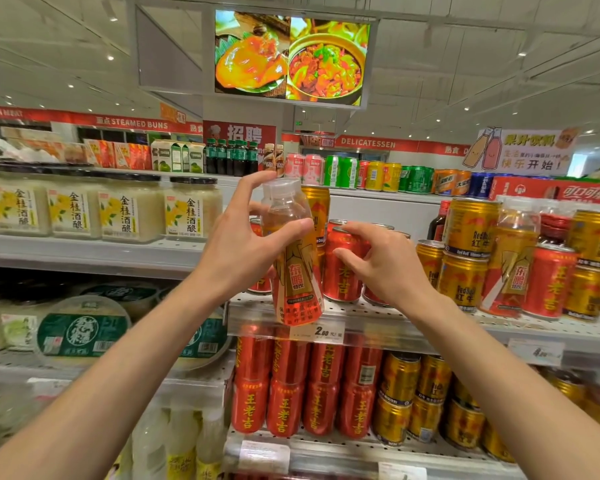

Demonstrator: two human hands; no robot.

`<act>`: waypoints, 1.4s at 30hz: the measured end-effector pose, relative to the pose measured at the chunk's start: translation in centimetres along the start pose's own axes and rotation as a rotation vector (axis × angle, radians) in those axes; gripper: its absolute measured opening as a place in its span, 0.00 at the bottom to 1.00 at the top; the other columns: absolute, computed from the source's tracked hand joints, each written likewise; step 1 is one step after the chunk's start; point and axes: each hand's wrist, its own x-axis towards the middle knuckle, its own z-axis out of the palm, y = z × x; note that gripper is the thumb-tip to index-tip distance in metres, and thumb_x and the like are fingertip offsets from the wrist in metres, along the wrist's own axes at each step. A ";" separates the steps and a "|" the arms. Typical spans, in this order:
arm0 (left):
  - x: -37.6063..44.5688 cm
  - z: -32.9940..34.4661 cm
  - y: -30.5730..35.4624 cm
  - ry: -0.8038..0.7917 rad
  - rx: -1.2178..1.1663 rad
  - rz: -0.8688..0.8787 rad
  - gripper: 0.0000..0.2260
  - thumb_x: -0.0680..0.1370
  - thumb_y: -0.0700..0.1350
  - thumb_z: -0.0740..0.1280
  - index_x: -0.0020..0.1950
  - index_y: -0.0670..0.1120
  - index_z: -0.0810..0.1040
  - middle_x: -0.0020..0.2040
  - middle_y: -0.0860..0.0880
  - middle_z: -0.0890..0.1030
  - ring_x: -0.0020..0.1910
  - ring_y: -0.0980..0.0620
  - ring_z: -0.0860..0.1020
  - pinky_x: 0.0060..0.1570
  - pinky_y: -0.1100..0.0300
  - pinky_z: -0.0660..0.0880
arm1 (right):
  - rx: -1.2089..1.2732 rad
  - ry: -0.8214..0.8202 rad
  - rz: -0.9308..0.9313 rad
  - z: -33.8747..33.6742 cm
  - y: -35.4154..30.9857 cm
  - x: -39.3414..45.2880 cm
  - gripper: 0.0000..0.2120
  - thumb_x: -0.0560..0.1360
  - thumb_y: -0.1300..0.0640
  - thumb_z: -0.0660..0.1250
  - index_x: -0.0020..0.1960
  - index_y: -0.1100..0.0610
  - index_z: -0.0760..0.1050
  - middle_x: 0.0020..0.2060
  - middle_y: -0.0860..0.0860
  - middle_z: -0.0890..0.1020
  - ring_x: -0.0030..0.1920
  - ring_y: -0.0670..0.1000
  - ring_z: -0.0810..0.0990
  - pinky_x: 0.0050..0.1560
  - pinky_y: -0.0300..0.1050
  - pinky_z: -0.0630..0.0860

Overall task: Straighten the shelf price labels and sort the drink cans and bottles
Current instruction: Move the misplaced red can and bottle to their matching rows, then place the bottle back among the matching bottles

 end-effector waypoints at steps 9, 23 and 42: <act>-0.8 -0.2 -0.4 0.036 -0.101 -0.006 0.31 0.75 0.56 0.76 0.74 0.61 0.65 0.52 0.56 0.80 0.53 0.60 0.81 0.52 0.42 0.83 | 0.353 0.014 0.066 -0.4 -2.4 -5.0 0.15 0.77 0.45 0.70 0.61 0.49 0.79 0.52 0.43 0.80 0.43 0.43 0.80 0.40 0.33 0.76; -6.2 2.2 -2.5 0.006 -0.425 -0.116 0.24 0.77 0.48 0.75 0.70 0.57 0.69 0.58 0.53 0.82 0.52 0.52 0.84 0.31 0.64 0.79 | 0.517 -0.361 0.254 1.0 -3.2 -11.6 0.34 0.69 0.40 0.79 0.71 0.39 0.69 0.58 0.38 0.82 0.59 0.39 0.81 0.63 0.48 0.79; -13.4 20.7 10.3 -0.238 -0.519 -0.184 0.23 0.77 0.48 0.75 0.68 0.57 0.69 0.58 0.46 0.83 0.38 0.48 0.81 0.26 0.66 0.77 | 0.468 -0.256 0.459 -14.8 11.6 -24.6 0.34 0.66 0.40 0.80 0.69 0.38 0.72 0.58 0.38 0.81 0.60 0.37 0.78 0.59 0.37 0.77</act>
